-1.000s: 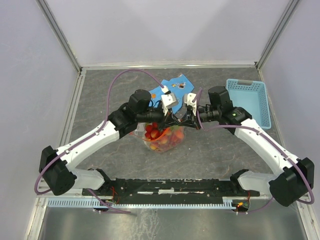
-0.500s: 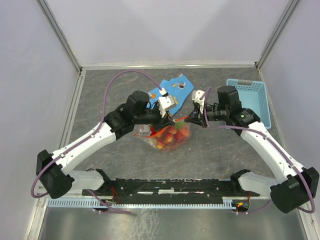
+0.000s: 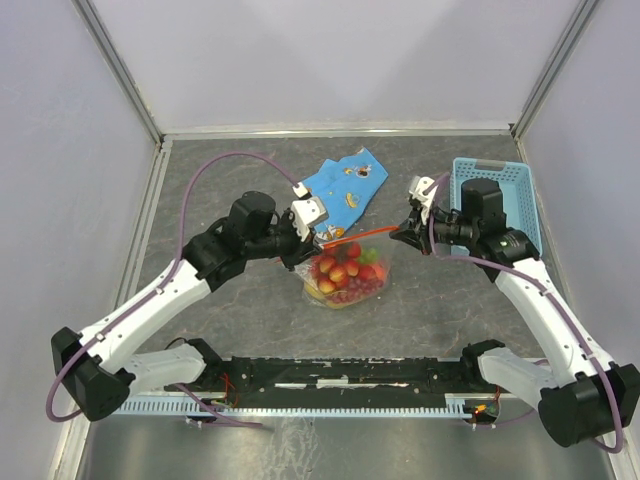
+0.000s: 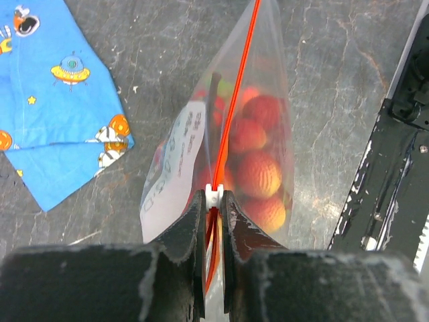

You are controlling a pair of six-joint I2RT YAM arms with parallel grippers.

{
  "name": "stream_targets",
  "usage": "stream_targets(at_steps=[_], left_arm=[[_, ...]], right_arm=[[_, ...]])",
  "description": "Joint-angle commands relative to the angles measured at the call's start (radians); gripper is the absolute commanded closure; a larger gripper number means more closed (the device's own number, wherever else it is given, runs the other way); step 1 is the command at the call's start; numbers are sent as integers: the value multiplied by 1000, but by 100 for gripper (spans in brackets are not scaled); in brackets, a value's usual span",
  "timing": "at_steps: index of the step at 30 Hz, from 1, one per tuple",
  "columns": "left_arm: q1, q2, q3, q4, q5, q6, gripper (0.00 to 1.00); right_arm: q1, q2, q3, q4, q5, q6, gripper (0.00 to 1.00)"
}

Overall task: Place the food in the zip-top bag and seal the zipper
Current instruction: Zip the zipper food storage bag at the center of the board.

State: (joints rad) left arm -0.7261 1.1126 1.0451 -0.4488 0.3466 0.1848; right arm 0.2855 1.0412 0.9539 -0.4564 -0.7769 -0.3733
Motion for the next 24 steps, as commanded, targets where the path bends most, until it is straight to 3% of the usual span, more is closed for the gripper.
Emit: stream_targets(at_steps=[1, 17, 24], left_arm=[[16, -72, -8, -51, -74, -4, 97], [20, -181, -42, -183, -277, -94, 97], [21, -207, -49, -189, -336, -141, 97]], right_arm=[[-42, -38, -6, 61, 96, 45, 98], [-111, -62, -43, 129, 290, 147, 98], [-120, -53, -70, 192, 245, 176, 98]])
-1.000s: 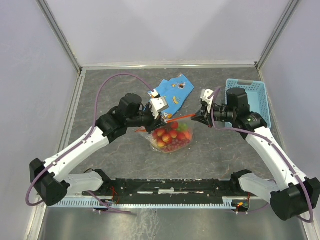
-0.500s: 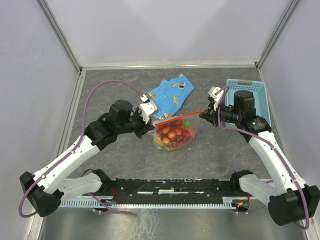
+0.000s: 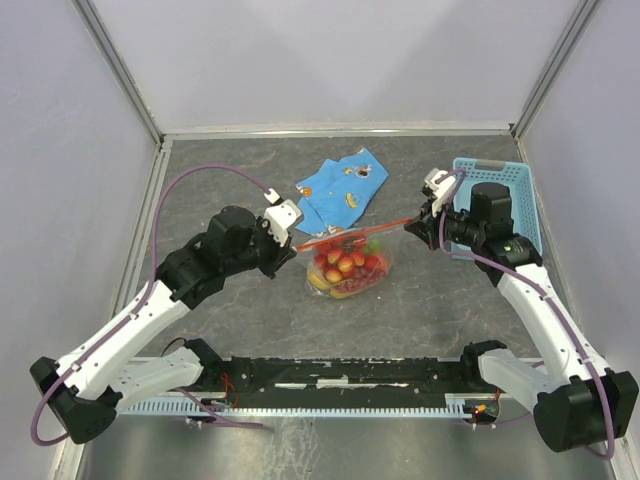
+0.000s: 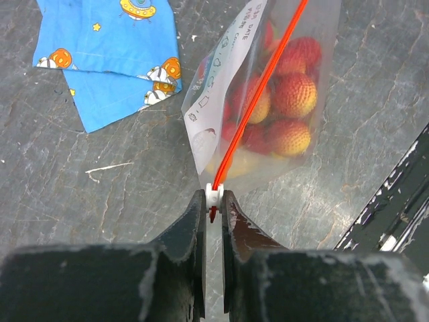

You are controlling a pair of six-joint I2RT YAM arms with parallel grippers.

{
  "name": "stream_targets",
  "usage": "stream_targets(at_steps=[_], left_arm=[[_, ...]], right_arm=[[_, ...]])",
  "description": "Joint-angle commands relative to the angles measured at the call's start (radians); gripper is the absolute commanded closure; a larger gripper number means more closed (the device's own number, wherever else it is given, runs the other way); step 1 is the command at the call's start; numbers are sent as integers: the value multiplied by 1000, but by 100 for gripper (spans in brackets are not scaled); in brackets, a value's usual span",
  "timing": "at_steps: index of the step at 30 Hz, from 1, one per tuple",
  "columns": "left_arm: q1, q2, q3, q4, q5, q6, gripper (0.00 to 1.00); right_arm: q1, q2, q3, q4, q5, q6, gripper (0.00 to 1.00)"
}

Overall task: Place the food in the zip-top bag and seal the zipper
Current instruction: Zip the zipper food storage bag at the center of the board, then place the zipper food storage bag at the center of the board.

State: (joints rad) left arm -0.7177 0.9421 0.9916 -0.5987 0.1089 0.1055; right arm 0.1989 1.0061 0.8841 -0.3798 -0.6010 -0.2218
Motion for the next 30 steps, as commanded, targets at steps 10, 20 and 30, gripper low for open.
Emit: stream_targets(at_steps=[10, 20, 30], left_arm=[[12, -1, -19, 117, -109, -176, 83], [12, -105, 37, 94, -298, -303, 29], [11, -387, 3, 14, -727, -467, 5]], right_arm=[[-34, -9, 9, 196, 2, 96, 67], [-34, -116, 75, 112, 230, 234, 0], [-34, -291, 117, -159, 842, 504, 1]])
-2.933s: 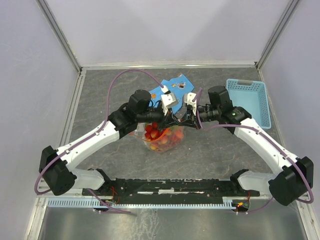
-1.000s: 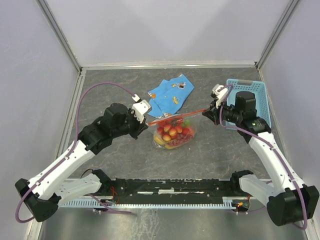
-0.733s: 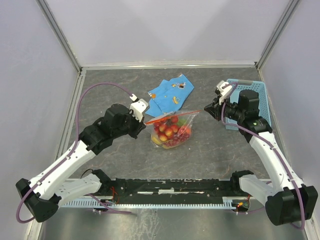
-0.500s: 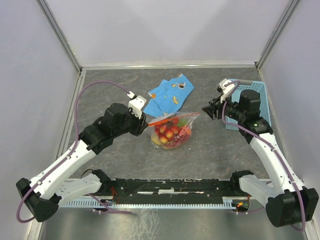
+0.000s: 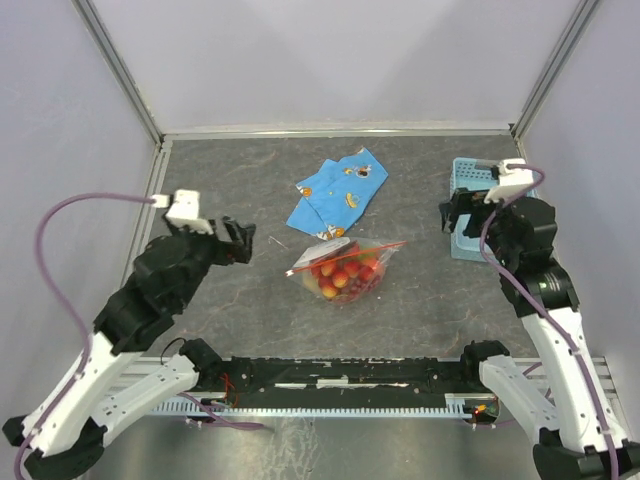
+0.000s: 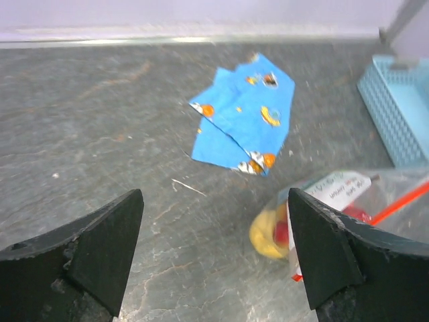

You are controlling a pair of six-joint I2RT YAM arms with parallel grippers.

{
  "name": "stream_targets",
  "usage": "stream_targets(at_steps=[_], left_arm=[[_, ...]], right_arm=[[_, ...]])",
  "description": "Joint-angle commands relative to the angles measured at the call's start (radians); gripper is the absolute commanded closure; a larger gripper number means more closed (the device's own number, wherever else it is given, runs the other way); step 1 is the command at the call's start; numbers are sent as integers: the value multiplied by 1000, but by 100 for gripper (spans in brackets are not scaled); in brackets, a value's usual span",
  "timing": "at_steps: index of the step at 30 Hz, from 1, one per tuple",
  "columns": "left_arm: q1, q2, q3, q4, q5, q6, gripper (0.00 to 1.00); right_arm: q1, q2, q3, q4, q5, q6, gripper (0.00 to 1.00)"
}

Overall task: Place the food in the zip-top bag and seal the zipper
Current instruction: Reset both arms

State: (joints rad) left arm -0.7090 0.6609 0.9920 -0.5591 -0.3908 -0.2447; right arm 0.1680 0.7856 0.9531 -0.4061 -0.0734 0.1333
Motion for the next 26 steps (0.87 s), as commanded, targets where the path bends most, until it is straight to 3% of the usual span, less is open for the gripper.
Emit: stream_targets(at_steps=[1, 6, 12, 22, 26], left_arm=[[3, -143, -8, -35, -260, -129, 4], [2, -335, -59, -93, -396, -197, 1], [2, -511, -140, -100, -392, -251, 0], [2, -598, -216, -205, -345, -344, 0], [2, -639, -242, -271, -347, -442, 0]], right_arm=[[-2, -105, 47, -168, 349, 153, 1], [-2, -255, -1, -298, 465, 182, 1], [-3, -425, -95, -358, 489, 197, 1], [-2, -508, -110, -414, 499, 229, 1], [-3, -503, -107, -437, 416, 274, 1]])
